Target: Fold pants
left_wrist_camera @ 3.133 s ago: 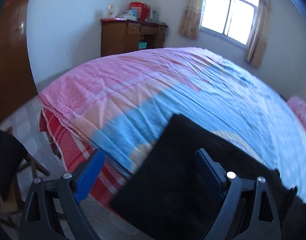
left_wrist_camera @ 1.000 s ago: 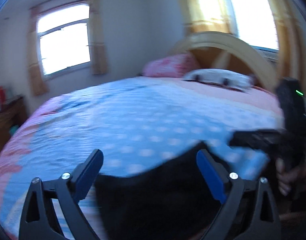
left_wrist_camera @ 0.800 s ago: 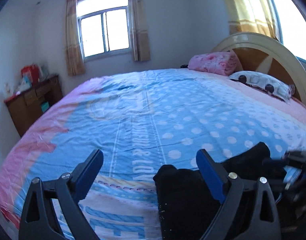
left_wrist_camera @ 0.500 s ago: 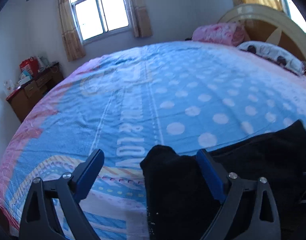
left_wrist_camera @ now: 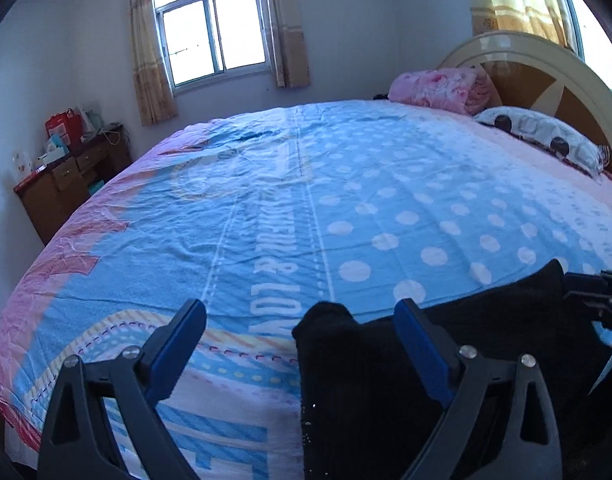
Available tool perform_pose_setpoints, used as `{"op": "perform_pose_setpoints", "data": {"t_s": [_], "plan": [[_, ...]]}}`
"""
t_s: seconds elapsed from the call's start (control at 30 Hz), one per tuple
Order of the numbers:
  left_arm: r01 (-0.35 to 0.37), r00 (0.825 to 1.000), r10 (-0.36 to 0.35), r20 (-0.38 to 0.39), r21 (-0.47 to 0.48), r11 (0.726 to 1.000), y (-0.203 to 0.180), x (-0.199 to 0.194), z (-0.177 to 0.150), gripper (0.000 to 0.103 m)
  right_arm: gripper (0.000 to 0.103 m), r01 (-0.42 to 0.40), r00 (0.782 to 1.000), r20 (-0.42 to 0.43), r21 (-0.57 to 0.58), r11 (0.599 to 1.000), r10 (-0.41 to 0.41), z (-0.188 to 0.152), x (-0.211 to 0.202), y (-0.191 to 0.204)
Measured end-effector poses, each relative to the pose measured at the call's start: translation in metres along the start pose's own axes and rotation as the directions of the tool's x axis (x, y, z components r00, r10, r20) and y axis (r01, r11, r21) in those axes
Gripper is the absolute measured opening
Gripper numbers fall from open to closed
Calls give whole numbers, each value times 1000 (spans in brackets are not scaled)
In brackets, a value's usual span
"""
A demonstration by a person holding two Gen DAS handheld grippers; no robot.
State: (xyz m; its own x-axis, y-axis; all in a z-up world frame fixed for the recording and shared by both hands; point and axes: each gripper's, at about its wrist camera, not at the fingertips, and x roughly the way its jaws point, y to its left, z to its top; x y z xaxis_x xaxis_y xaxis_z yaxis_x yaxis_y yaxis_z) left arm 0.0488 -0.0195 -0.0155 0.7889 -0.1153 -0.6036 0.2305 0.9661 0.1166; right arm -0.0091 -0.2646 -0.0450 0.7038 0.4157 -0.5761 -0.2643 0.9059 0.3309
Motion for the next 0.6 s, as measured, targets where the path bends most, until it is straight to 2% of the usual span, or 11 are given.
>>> {"op": "perform_pose_setpoints", "data": {"t_s": [0.07,0.13,0.2,0.23,0.27,0.3,0.4,0.5,0.57,0.6], "plan": [[-2,998,2,-59,2,1000,-1,20,-10,97,58,7,999,-42,52,999,-4,-2,24,-20],[16,992,-19,-123,-21,1000,3,39,-18,98,58,7,1000,15,67,998,-8,-4,26,-30],[53,991,-61,-120,-71,996,13,36,-19,98,58,76,997,-18,137,988,-74,-4,27,-41],[63,991,-73,-112,-86,994,19,30,-18,98,58,21,1000,-18,212,977,-18,-6,23,-49],[66,992,-76,-100,-96,993,24,23,-17,98,58,-69,998,32,294,953,62,-11,10,-59],[67,994,-76,-80,-109,992,30,14,-17,98,58,-114,993,76,342,933,93,-16,-4,-68],[115,992,-123,-38,-170,979,49,-2,-20,101,59,-138,989,105,407,903,104,-34,-34,-82],[207,972,-226,-69,-215,954,51,3,-28,101,59,-162,987,75,449,879,144,-57,-34,-85],[257,954,-286,-95,-236,937,46,10,-37,101,59,-137,990,34,421,897,135,-63,-28,-78],[279,944,-313,-108,-246,928,42,14,-40,101,60,-150,988,24,411,899,153,-62,-25,-72]]}}
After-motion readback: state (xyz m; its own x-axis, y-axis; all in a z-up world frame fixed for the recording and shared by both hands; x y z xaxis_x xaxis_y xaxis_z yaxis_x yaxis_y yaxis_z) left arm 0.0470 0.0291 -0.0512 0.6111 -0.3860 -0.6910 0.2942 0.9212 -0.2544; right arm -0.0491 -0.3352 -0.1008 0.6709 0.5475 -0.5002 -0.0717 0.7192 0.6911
